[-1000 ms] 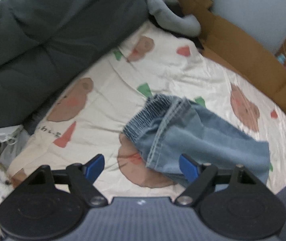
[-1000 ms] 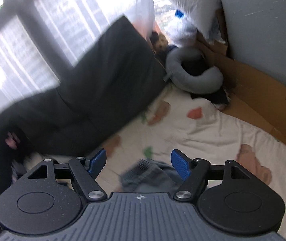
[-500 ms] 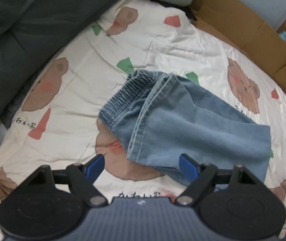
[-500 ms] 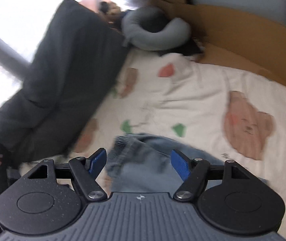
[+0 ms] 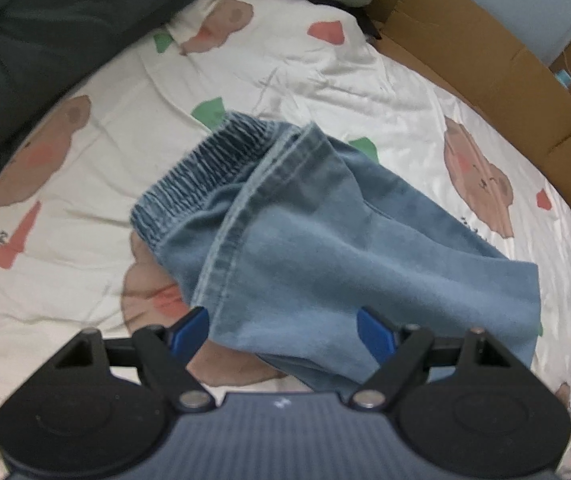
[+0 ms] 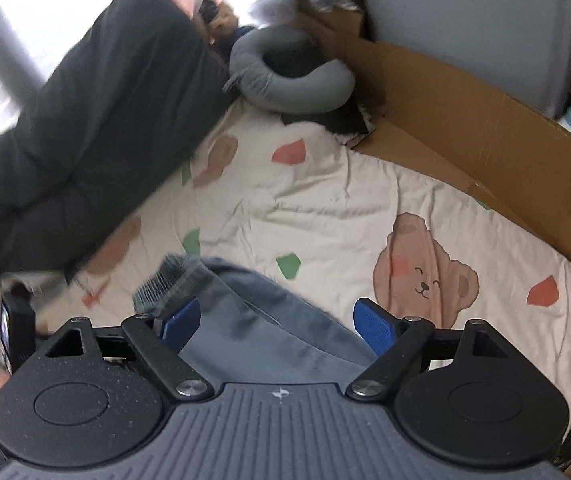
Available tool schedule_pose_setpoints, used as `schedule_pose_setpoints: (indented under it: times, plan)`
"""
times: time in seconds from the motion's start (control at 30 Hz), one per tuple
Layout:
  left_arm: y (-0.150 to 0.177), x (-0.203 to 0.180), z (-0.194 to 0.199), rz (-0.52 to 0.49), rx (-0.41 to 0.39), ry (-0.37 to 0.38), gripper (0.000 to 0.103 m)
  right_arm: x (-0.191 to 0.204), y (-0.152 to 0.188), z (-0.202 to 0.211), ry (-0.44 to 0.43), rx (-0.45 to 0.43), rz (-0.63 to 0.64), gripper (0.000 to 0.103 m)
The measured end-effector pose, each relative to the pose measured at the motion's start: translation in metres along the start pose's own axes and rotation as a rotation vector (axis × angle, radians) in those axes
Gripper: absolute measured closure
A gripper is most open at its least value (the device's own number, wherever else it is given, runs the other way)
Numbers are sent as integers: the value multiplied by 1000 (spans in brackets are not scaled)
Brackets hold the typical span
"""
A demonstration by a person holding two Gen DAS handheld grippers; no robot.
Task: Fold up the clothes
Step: 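Move both open tools back over the folded jeans bundle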
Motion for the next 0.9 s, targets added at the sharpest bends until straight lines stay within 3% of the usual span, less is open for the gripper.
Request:
schedule_pose_setpoints:
  times: [0.17,0.3,0.53,0.63,0.7,0.9]
  plan:
    - [6,-5,-11,-21,-35,-6,20,-2,4,-13,28,6,-3,15]
    - [12,-5,-15,-12,-77,11,20,10,4,-35,-16,9,82,16]
    - [27,18,-26,68,-143,8,20,23,16,-94,-122,48,245,19]
    - [36,32,-26,130,-194,56,20,27,25,-124,-158,26,325,21]
    - [41,40,-27,149,-223,41,20,25,32,-147,-194,45,325,27]
    - [59,59,-45,263,-225,74,20,33,43,-199,-214,92,396,30]
Point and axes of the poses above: each gripper's, at about its wrist camera, not at the fingertips, and z roughly against the way its jaws point, x to its left, y to its underside, the point moved 2 cm from there along -z, roughly the way its jaws point, and after that the axes turned 5 degrees about -z, right-handed, at the moved point
